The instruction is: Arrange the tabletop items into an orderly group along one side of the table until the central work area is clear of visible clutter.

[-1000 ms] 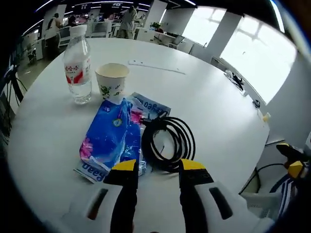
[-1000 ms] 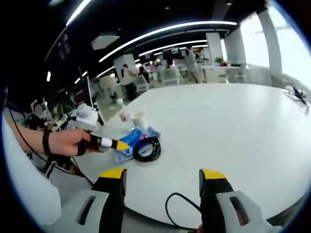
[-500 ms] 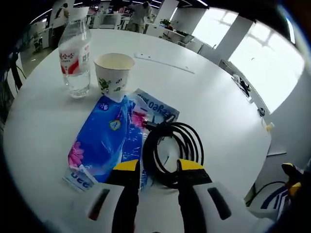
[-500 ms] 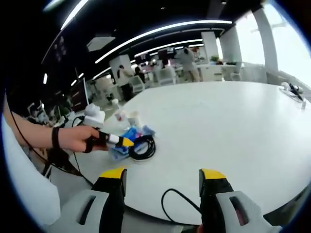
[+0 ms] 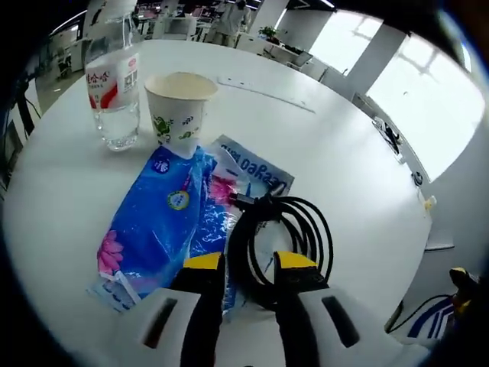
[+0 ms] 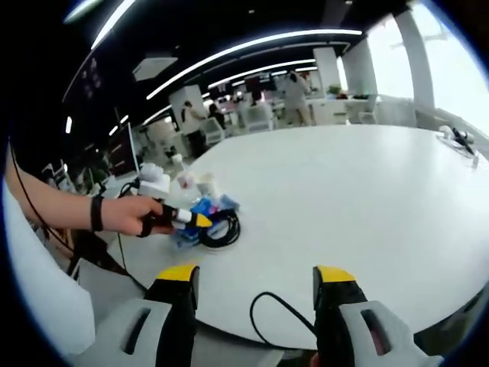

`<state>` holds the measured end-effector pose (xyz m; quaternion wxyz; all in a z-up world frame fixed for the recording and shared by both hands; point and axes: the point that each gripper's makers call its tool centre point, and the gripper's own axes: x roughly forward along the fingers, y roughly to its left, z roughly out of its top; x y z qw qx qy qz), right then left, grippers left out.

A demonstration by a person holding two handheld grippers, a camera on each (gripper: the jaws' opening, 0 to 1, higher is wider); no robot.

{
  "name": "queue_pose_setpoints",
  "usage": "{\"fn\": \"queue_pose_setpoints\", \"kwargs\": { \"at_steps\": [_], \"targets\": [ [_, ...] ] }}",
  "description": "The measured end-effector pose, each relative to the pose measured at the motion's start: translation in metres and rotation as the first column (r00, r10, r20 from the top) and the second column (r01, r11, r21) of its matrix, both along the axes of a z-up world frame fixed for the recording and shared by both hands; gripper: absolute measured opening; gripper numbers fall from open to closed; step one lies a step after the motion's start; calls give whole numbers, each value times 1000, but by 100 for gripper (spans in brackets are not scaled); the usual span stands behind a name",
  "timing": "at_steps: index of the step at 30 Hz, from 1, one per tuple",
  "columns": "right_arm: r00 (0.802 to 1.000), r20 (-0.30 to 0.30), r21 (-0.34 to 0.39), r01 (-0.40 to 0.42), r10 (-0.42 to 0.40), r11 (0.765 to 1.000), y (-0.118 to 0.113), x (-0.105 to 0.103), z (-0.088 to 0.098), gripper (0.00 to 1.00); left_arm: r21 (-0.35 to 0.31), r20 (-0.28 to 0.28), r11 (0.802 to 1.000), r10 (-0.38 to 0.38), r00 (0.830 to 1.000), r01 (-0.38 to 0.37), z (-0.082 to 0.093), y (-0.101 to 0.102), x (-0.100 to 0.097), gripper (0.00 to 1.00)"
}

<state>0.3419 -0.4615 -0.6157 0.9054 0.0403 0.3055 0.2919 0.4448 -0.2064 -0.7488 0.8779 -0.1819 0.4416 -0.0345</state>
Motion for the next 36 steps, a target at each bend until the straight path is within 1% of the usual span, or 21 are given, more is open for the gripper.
{"fn": "queue_pose_setpoints", "kwargs": {
  "at_steps": [8,10,11,12,15,22,26,31,34,36],
  "targets": [
    [1000,-12,9,-6,6,1000,4,1,-6,61,32,-4,999,-3,1000,3,-2,6,2,9],
    [1000,-13,9,-11,11,1000,6,2,-6,61,7,2,1000,11,1000,-11,-1,5,3,7],
    [1000,-13,10,-15,15,1000,8,3,-8,61,4,9,1000,-1,1000,1,0,3,4,6],
    [1000,-16,11,-18,18,1000,9,4,-9,61,5,14,1000,-9,1000,9,2,2,4,2],
    [1000,-17,14,-24,24,1000,14,7,-10,61,-3,30,1000,-8,1000,8,8,1,4,2],
    [999,-15,20,-52,53,998,27,13,-10,61,-36,39,999,20,999,-19,11,4,-2,2],
    [998,-21,20,-65,65,998,32,13,-15,61,-46,59,999,30,998,-28,21,8,-3,1],
    [997,-40,41,-60,62,997,38,14,-20,59,-58,79,998,38,996,-33,30,9,-5,1],
    [996,-59,28,-71,73,997,43,14,-26,59,-56,83,998,32,996,-28,32,9,-8,1],
    [995,-61,17,-80,81,997,47,16,-28,58,-63,86,998,31,996,-26,34,8,-11,1]
  ]
}}
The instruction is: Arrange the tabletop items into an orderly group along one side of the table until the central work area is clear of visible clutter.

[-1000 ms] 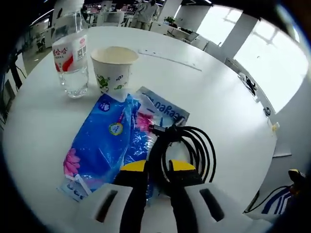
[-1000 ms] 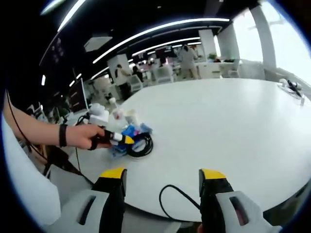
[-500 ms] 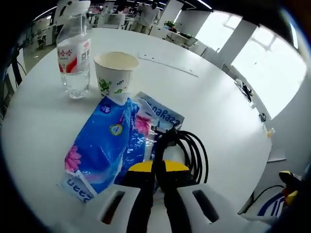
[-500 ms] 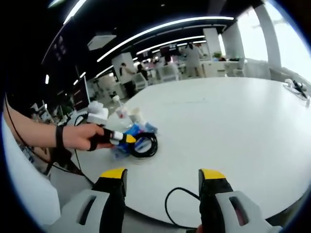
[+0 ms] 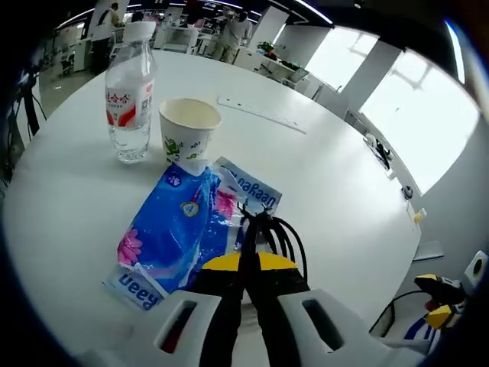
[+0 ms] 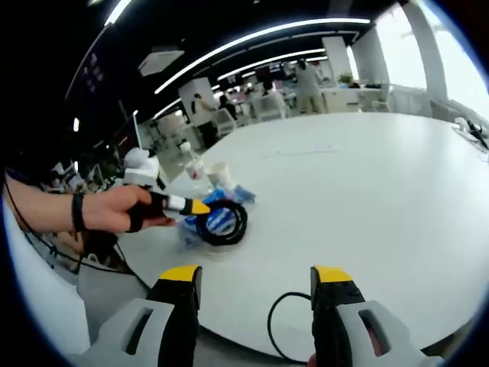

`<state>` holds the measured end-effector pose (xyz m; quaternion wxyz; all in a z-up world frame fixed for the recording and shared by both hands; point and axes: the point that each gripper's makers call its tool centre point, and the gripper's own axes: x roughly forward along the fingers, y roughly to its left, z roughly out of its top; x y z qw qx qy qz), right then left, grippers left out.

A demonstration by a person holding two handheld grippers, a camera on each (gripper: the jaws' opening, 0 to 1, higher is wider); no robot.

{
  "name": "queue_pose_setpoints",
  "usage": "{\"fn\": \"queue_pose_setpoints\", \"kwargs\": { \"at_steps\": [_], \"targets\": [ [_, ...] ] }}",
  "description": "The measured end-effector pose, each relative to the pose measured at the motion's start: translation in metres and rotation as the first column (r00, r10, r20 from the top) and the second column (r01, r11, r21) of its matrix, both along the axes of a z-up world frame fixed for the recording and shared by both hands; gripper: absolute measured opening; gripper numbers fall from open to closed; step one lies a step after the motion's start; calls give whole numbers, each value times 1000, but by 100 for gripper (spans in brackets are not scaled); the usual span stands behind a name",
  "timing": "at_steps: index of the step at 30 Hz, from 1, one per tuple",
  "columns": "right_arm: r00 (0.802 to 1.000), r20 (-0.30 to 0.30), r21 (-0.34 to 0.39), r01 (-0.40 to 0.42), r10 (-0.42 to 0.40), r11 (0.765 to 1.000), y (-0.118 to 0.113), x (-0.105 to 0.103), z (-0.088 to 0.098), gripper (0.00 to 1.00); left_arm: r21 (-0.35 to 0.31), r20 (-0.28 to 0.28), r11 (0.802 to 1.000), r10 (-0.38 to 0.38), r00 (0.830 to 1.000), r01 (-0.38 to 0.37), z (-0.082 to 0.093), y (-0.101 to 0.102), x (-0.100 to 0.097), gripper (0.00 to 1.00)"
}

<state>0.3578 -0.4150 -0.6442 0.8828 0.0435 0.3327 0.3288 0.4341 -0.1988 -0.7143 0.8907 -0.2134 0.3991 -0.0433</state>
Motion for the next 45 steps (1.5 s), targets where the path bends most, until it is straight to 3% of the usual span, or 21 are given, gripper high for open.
{"fn": "queue_pose_setpoints", "kwargs": {
  "at_steps": [15,25,31,45],
  "targets": [
    [999,-39,21,-22,23,1000,35,33,-11,51,-24,41,999,-24,999,25,20,-11,-14,1],
    [987,-161,83,4,10,997,69,45,-48,46,-29,65,997,-70,995,72,31,-28,-22,1],
    [983,-176,51,-44,53,998,82,55,-66,44,1,89,991,-133,987,133,42,-42,-23,1],
    [972,-224,142,-36,67,989,107,70,-84,45,22,116,972,-233,965,232,57,-77,-28,1]
  ]
}}
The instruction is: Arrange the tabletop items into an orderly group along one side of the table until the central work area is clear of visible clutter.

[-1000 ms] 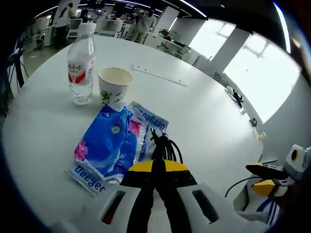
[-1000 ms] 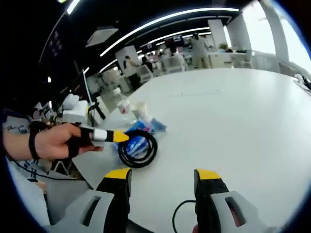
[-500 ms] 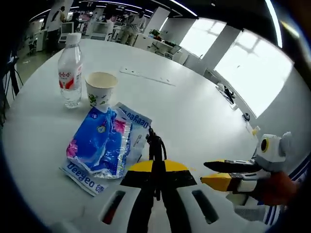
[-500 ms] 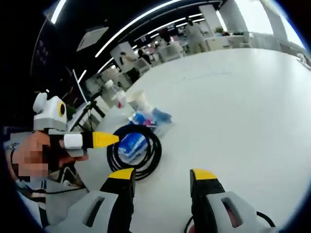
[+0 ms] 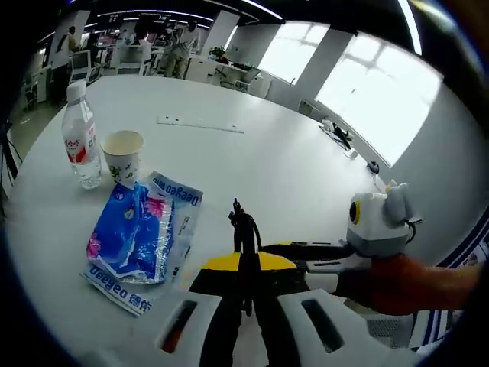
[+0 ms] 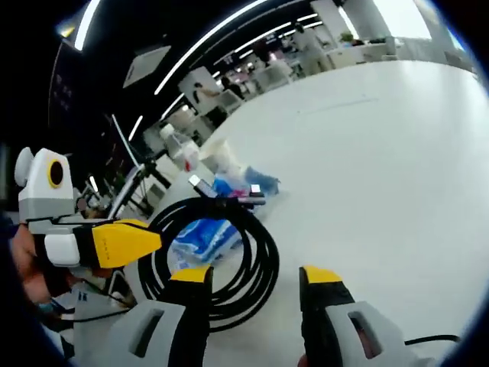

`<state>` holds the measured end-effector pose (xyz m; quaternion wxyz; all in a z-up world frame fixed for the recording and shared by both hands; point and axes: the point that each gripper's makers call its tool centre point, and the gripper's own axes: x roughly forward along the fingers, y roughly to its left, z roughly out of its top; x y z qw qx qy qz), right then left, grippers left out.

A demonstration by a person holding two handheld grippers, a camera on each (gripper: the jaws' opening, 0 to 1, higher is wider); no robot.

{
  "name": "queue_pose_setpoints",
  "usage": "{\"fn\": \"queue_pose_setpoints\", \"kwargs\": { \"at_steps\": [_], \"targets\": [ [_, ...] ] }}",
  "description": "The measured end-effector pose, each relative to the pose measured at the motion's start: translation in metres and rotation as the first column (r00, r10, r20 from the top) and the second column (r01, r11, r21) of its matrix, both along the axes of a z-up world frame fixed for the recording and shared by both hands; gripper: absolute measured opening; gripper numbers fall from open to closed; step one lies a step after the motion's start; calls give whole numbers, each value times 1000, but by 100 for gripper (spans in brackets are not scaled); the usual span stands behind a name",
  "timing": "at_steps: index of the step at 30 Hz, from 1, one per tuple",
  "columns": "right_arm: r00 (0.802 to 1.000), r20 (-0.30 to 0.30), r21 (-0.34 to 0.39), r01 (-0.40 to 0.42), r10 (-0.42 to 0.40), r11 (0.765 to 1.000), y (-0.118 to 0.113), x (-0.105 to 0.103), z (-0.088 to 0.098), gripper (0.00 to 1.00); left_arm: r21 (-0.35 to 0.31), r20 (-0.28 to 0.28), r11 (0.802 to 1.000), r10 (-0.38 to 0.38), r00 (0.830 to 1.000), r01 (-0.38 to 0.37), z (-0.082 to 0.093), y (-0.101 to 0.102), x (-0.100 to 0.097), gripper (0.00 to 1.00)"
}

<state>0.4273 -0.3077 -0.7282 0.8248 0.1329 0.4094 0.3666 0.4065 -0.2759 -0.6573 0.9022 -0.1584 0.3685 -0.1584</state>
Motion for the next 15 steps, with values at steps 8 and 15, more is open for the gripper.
{"fn": "queue_pose_setpoints", "kwargs": {
  "at_steps": [8,15],
  "targets": [
    [1000,-18,15,20,-20,1000,1,1,-5,41,-2,7,1000,-30,1000,30,4,-14,-1,1],
    [998,-24,1,55,-55,998,-16,5,-9,22,-9,2,999,-40,999,40,2,-23,-2,1]
  ]
}}
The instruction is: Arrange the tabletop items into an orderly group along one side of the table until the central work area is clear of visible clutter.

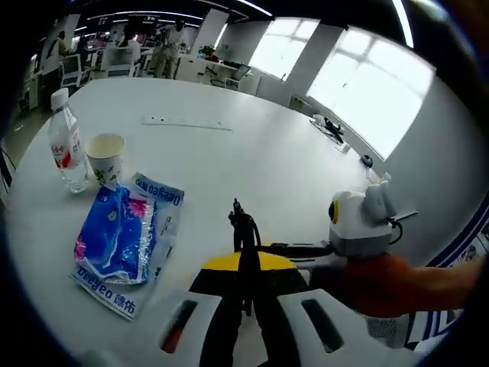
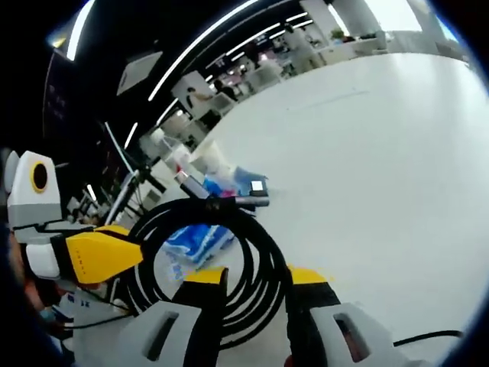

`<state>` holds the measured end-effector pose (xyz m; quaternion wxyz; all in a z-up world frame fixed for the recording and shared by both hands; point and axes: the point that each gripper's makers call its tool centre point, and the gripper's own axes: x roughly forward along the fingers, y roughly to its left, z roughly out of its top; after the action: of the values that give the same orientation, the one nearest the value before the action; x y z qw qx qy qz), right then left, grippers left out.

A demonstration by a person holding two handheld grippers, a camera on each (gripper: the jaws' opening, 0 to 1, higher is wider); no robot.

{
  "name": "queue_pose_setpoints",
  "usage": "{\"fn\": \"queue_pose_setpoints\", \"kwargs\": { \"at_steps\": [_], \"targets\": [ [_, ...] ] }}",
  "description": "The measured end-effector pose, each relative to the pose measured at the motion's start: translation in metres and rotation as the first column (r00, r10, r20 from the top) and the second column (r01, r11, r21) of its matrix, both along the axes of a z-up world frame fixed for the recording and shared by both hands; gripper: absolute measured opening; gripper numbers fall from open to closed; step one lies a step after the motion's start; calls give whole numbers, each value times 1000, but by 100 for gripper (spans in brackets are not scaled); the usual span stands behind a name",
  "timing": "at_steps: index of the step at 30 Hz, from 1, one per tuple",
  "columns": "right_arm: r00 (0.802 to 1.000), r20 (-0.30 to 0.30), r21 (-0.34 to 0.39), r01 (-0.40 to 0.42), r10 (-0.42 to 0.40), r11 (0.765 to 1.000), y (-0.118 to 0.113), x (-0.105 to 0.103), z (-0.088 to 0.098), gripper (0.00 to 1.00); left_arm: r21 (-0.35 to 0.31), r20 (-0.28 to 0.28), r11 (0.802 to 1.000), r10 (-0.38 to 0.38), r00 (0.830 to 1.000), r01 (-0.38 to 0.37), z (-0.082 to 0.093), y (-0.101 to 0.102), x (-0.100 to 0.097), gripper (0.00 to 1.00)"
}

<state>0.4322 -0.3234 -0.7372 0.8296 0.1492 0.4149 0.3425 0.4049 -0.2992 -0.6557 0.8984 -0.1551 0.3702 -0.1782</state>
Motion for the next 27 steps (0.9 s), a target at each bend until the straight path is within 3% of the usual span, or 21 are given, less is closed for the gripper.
{"fn": "queue_pose_setpoints", "kwargs": {
  "at_steps": [6,20,27],
  "targets": [
    [999,25,13,-22,21,1000,-14,1,4,16,-11,-8,1000,9,1000,-9,-4,-2,6,1],
    [995,90,-74,-43,50,996,-71,17,10,11,-37,-56,999,10,998,-12,-29,-33,22,1],
    [996,81,-121,-26,36,992,-94,26,11,8,-43,-95,999,10,995,-14,-46,-46,29,0]
  ]
}}
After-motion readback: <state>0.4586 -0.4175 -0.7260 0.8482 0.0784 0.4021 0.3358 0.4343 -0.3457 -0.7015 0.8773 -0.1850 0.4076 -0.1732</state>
